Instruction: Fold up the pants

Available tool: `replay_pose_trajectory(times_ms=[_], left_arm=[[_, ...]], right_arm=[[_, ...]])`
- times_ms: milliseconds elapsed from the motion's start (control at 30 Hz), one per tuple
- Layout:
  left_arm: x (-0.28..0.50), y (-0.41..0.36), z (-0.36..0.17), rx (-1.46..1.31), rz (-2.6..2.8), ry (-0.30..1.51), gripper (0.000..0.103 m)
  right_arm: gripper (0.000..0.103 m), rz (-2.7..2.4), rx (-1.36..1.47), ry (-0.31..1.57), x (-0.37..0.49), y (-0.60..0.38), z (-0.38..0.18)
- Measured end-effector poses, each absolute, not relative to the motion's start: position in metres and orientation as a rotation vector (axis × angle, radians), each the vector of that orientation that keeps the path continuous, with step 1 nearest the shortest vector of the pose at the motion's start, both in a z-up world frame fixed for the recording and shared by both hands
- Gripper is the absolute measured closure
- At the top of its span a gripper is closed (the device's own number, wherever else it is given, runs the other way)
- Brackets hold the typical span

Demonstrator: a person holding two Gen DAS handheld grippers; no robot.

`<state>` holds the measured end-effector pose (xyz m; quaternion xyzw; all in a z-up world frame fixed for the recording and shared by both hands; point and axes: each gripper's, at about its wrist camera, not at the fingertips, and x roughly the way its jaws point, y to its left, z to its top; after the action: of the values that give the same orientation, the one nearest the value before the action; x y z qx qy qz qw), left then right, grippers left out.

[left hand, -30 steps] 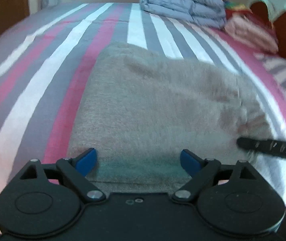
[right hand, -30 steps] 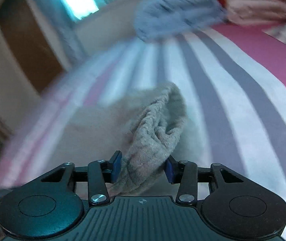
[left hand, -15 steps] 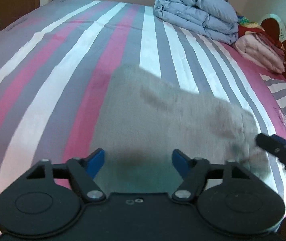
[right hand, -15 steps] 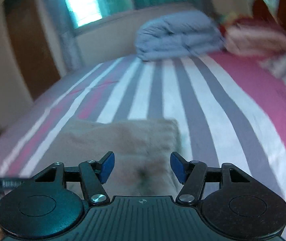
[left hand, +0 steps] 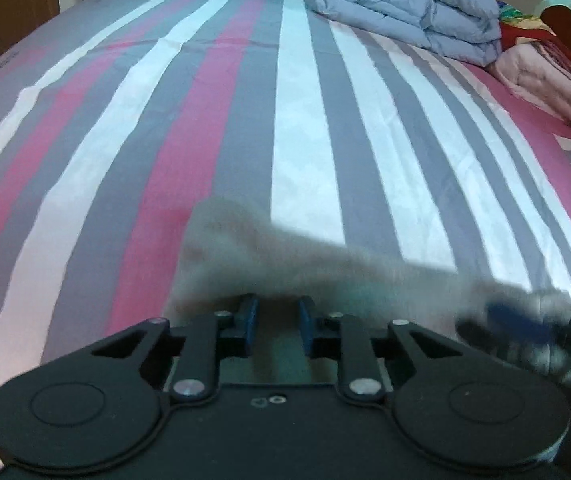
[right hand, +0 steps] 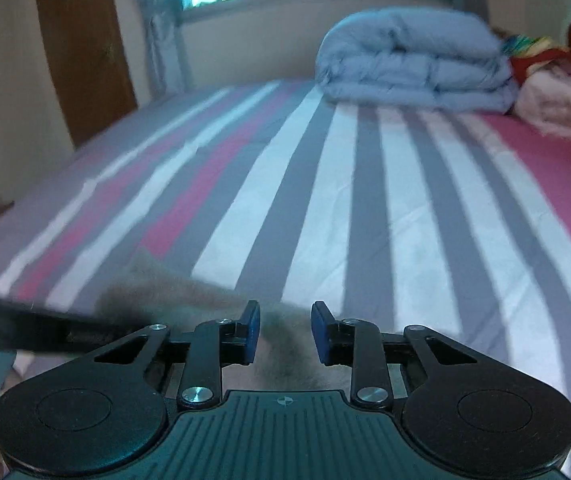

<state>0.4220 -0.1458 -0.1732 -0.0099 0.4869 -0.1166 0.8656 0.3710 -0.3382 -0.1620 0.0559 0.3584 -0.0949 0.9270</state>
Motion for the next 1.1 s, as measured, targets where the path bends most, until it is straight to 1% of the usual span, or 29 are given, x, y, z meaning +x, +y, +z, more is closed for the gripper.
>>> replay_pose_trajectory(times_ms=[33,67,100,200,333,400,467,533,633,700,800,867,900,967,1100], left_arm=[[0.428,-0.144,-0.178,-0.031,-0.232,1.025,0.103],[0.432,-0.142,-0.18,-0.043,-0.223,1.017,0.103],[0.437,-0.138,-0.18,-0.068,-0.225,1.012,0.103],[0.445,-0.125,-0.176,-0.179,-0.224,1.027,0.103],[0.445,-0.137,-0.185,-0.101,-0.233,1.009,0.103],[0.451,-0.136,-0.191,-0.138,-0.219,1.019,0.103],[0.459,-0.134,-0.194,-0.172,-0.22,1.04,0.103],[0.461,-0.133,-0.194,-0.173,-0.221,1.04,0.103],[0.459,-0.127,-0.189,-0.24,-0.213,1.049,0.103],[0.448,-0.123,-0.18,-0.225,-0.225,1.036,0.103],[0.425,-0.117,-0.171,-0.192,-0.252,0.996,0.103],[0.423,-0.121,-0.178,-0.133,-0.246,1.004,0.103],[0.427,-0.122,-0.183,-0.127,-0.232,1.016,0.103],[0.438,-0.125,-0.188,-0.14,-0.222,1.019,0.103],[0.452,-0.136,-0.189,-0.096,-0.204,1.019,0.103]], right_arm=[[0.078,-0.19,0.069,0.75,0.371,-0.34,-0.175],[0.093,-0.188,0.049,0.764,0.369,-0.344,-0.189],[0.098,-0.196,0.063,0.756,0.364,-0.349,-0.199],[0.097,-0.19,0.061,0.737,0.36,-0.349,-0.196],[0.097,-0.128,0.029,0.645,0.36,-0.326,-0.17],[0.097,-0.079,-0.016,0.7,0.366,-0.315,-0.179],[0.097,-0.027,0.002,0.838,0.366,-0.315,-0.206],[0.098,-0.016,0.008,0.813,0.348,-0.321,-0.21],[0.098,0.003,0.013,0.855,0.347,-0.327,-0.203],[0.097,-0.023,0.048,0.86,0.349,-0.327,-0.192],[0.097,0.012,0.081,0.764,0.344,-0.31,-0.174],[0.096,0.044,0.023,0.797,0.346,-0.294,-0.182],[0.096,0.057,0.001,0.845,0.345,-0.286,-0.192],[0.096,0.058,-0.026,0.834,0.33,-0.281,-0.203],[0.096,0.035,0.027,0.833,0.299,-0.289,-0.203]])
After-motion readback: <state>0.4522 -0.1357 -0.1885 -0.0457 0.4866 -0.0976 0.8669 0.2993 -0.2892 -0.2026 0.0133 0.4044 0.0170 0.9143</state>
